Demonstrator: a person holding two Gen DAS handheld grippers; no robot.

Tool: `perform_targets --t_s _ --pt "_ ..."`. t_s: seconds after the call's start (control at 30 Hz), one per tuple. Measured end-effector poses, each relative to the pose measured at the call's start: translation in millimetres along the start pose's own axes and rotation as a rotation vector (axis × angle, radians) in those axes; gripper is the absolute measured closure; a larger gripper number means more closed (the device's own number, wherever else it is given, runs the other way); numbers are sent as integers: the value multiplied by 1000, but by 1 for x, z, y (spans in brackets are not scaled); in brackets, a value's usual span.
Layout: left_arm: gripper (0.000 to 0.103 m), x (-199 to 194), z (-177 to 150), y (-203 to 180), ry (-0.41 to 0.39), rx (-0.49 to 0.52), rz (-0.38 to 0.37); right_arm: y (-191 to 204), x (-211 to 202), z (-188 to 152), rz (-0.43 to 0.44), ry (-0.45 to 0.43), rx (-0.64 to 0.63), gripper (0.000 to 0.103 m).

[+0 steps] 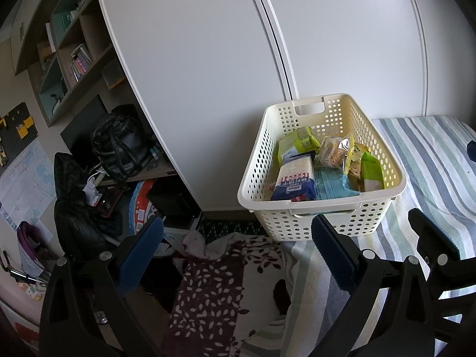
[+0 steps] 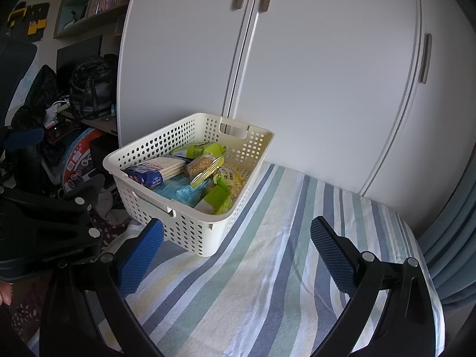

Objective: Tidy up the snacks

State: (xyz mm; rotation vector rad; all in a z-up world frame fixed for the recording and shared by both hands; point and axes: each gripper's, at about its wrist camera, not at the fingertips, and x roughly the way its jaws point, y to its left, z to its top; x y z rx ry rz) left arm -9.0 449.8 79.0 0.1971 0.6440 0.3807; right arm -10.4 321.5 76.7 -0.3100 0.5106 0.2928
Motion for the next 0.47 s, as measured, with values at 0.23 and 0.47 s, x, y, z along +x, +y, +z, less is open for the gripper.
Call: perform_targets --t_s 0.23,0.47 --pt "2 -1 1 1 -1 5 -1 -5 1 -1 1 12 14 5" --pt "2 -11 -4 -9 30 -11 -64 -40 -2 -24 2 101 80 5"
